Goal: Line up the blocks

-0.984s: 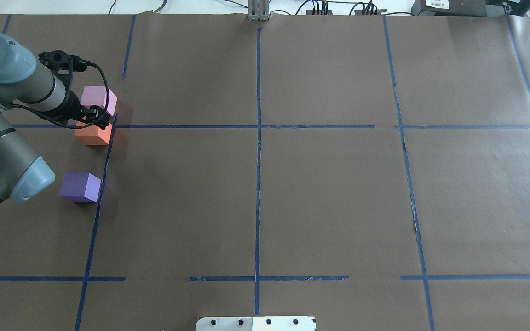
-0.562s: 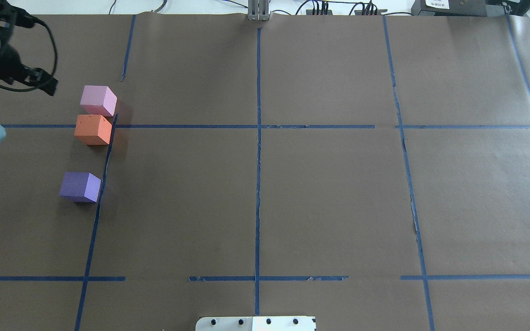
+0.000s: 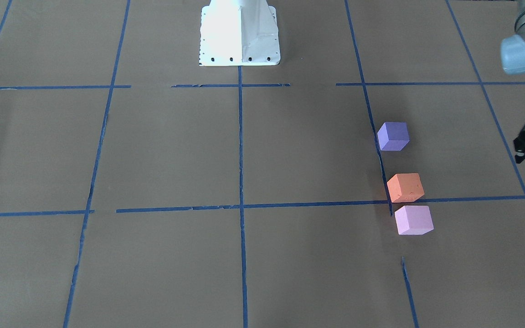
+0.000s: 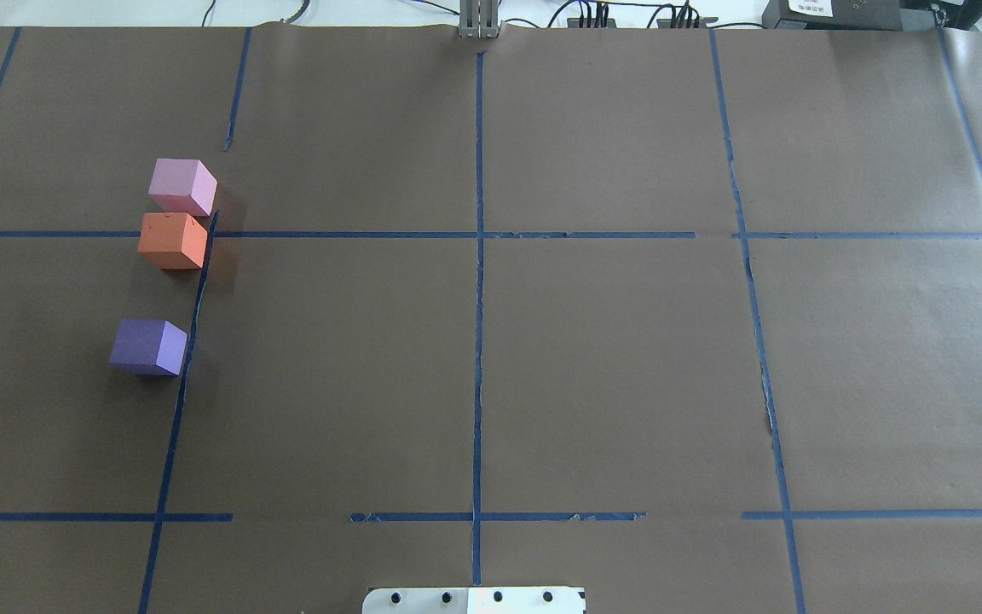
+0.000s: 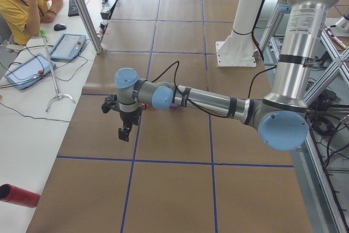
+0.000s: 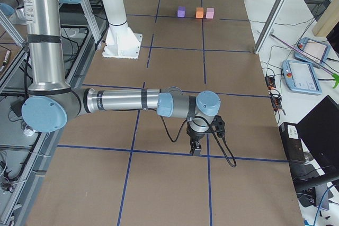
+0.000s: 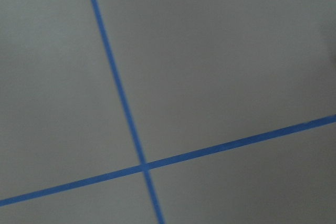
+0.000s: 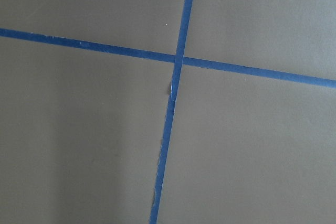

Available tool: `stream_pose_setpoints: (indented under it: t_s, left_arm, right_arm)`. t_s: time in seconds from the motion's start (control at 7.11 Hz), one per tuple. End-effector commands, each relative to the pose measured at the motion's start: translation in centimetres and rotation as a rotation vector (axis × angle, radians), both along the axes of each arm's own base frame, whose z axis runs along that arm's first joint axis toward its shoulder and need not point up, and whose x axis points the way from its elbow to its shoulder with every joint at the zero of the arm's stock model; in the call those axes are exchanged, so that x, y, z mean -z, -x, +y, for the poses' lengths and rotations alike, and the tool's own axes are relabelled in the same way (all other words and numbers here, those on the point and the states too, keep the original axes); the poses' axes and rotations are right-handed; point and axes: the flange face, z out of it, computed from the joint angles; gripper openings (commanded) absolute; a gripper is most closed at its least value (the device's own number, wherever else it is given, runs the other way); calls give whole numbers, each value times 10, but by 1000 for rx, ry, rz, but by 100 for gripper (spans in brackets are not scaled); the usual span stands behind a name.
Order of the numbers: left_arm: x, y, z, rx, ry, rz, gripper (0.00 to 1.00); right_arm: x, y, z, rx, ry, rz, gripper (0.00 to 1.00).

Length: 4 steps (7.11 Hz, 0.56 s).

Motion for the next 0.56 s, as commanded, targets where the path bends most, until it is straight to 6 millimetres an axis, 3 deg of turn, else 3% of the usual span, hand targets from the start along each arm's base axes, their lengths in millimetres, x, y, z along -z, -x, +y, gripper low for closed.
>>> stream_pose_setpoints:
  t_s: [0.0, 0.28, 0.42]
  left_arm:
    - [-25, 16, 22, -2, 84, 142, 100]
    - [-44, 17, 40, 0, 116, 142, 100]
    - [-44, 17, 42, -1, 114, 139, 100]
  right_arm:
    - [0, -1, 0, -2, 0, 0, 100]
    - [-1, 0, 1, 0, 2, 0, 100]
    - [0, 0, 0, 0, 0, 0, 100]
